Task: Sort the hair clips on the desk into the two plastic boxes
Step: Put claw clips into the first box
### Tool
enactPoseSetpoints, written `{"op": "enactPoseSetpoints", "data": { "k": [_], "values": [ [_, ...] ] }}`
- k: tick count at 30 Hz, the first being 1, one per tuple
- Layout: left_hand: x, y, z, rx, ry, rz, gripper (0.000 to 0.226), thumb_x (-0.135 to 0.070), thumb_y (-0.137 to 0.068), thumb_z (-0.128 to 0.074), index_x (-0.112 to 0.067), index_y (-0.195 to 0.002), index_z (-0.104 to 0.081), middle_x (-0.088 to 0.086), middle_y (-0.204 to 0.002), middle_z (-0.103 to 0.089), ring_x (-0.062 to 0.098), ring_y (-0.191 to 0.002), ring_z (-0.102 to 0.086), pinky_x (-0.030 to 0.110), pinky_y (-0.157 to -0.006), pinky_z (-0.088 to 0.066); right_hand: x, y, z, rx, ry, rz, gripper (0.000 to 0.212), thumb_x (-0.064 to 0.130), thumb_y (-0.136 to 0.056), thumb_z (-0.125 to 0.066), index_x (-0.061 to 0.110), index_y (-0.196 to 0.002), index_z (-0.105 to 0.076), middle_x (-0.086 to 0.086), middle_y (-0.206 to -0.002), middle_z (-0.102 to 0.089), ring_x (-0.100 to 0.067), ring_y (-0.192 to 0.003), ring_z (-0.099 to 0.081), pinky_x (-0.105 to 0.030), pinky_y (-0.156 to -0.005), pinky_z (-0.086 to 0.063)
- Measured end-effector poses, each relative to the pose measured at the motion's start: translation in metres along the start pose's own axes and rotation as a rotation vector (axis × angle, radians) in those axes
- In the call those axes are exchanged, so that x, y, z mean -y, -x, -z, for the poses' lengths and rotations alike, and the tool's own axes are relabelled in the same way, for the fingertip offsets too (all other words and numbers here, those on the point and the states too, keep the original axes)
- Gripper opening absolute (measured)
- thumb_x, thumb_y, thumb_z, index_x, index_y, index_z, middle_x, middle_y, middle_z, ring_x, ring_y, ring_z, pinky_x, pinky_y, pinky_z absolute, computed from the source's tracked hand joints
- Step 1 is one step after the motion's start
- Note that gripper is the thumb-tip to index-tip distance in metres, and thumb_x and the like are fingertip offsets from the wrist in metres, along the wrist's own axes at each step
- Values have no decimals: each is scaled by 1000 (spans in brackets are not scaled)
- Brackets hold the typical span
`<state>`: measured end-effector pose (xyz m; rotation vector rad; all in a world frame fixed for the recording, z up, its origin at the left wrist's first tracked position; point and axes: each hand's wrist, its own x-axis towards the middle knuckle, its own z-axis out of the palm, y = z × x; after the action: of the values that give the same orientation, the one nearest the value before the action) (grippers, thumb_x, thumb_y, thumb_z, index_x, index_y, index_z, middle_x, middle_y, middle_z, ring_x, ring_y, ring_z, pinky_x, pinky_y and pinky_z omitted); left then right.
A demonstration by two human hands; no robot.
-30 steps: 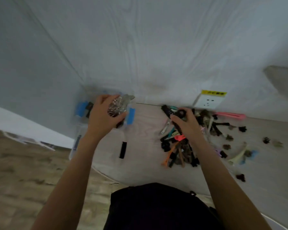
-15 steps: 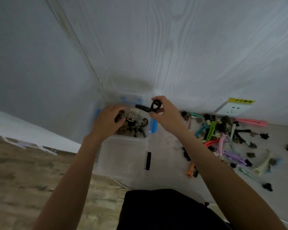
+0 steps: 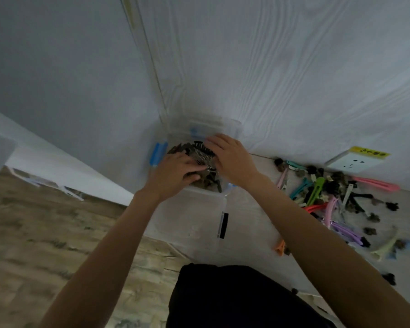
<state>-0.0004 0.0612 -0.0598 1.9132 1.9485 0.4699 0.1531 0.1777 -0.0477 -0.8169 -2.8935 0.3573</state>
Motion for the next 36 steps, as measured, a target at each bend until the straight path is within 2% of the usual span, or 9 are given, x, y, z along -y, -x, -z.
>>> {"op": "enactPoseSetpoints", "data": {
  "k": [4, 6, 10, 13, 16, 21, 24, 27, 36],
  "values": [
    [-20, -6, -10, 67, 114, 36, 38, -22, -86, -64, -18, -123, -60, 6, -119, -65, 23, -107, -59, 32, -92, -46, -2, -3, 4, 73, 23, 71, 39, 18, -82, -39, 5, -104, -69, -14, -123, -62, -33, -116, -56, -45, -97, -47],
    [-21, -2, -7, -58, 156, 83, 34, -24, -84, -66, -16, -116, -63, 5, -111, -67, 21, -100, -61, 28, -85, -46, -4, 1, 8, 57, 42, 81, 41, 20, -83, -37, 6, -105, -68, -12, -116, -66, -31, -110, -60, -43, -96, -48],
    [0, 8, 2, -337, 18, 229, 26, -26, -88, -56, -15, -112, -61, 5, -111, -64, 22, -103, -54, 30, -84, -45, -6, 18, 2, 63, -29, 20, 44, -4, -81, -58, 5, -124, -55, -15, -134, -53, -31, -120, -53, -44, -92, -51],
    [13, 9, 2, -211, -76, 300, 44, -31, -89, -59, -9, -126, -52, 11, -126, -58, 32, -112, -52, 40, -96, -41, 0, 12, 1, 133, -55, 38, 51, -10, -81, -55, 3, -130, -49, -15, -143, -44, -30, -126, -48, -42, -94, -48],
    [14, 9, -3, -184, -65, 315, 55, -34, -83, -66, -7, -128, -51, 12, -128, -56, 33, -114, -51, 43, -103, -35, 5, 2, 4, 150, 17, 31, 37, -7, -85, -49, 0, -120, -57, -15, -141, -45, -31, -127, -45, -41, -94, -46],
    [16, 11, -4, -154, -84, 326, 62, -36, -79, -70, -6, -129, -50, 15, -131, -54, 33, -119, -50, 43, -107, -30, 8, -5, 1, 121, 263, 51, 23, 3, -80, -54, 6, -96, -70, -10, -104, -64, -28, -101, -54, -33, -82, -44],
    [13, 13, 0, -141, -35, 322, 72, -35, -70, -77, -10, -131, -48, 12, -130, -55, 33, -116, -50, 40, -102, -34, 4, -2, 7, 182, 270, 123, 30, 5, -87, -48, 12, -112, -63, -7, -114, -62, -27, -114, -47, -34, -88, -37],
    [10, 8, 3, -130, -55, 306, 78, -35, -63, -81, -16, -131, -48, 8, -131, -54, 32, -115, -49, 39, -100, -34, 0, -1, 15, 216, 299, 130, 30, 10, -90, -50, 18, -117, -60, -4, -112, -61, -25, -108, -47, -32, -88, -38],
    [6, 8, -8, -235, -81, 183, 47, -25, -72, -74, -15, -116, -61, 7, -121, -58, 29, -120, -47, 53, -106, -32, 16, 28, 28, 328, 251, 252, 27, 14, -93, -46, 12, -113, -64, -6, -128, -51, -23, -106, -48, -33, -93, -39]
  ]
}}
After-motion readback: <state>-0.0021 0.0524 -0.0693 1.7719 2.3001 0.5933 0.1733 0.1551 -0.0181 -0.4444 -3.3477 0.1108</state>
